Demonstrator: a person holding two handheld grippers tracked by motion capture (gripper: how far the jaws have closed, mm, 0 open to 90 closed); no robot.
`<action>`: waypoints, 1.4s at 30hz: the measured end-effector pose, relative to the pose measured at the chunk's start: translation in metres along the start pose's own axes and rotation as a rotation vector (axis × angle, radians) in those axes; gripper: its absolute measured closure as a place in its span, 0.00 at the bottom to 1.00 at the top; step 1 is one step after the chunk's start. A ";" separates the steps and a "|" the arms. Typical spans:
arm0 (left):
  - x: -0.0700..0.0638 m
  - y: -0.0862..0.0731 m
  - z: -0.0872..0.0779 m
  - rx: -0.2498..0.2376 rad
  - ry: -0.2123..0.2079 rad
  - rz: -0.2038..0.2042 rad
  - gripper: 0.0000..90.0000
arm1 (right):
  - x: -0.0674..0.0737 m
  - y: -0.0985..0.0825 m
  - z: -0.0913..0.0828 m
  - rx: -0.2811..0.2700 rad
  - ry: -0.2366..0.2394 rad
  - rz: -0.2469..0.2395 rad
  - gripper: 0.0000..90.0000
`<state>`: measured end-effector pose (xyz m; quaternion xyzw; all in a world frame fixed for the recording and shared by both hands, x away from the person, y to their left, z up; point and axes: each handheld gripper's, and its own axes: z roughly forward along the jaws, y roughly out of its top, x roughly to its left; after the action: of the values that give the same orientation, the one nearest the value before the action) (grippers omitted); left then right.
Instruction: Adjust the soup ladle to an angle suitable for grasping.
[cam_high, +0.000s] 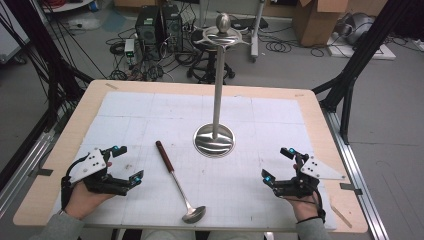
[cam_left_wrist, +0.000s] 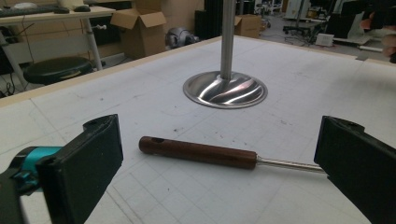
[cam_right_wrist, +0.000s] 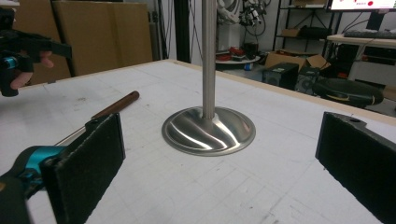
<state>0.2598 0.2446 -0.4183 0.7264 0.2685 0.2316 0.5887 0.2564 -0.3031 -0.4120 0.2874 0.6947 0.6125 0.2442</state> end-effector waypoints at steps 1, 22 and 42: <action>0.000 0.000 0.001 0.003 0.004 0.006 0.02 | 0.000 0.000 -0.001 0.003 0.001 0.005 0.00; -0.011 0.014 -0.005 0.081 0.008 0.002 0.64 | -0.001 -0.002 -0.001 0.011 0.003 0.014 0.00; -0.042 0.016 0.016 0.186 -0.102 0.036 0.99 | 0.000 -0.003 0.002 0.026 0.010 0.006 0.00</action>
<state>0.2407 0.2028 -0.4070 0.7934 0.2455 0.1788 0.5274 0.2574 -0.3020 -0.4152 0.2895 0.7029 0.6057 0.2351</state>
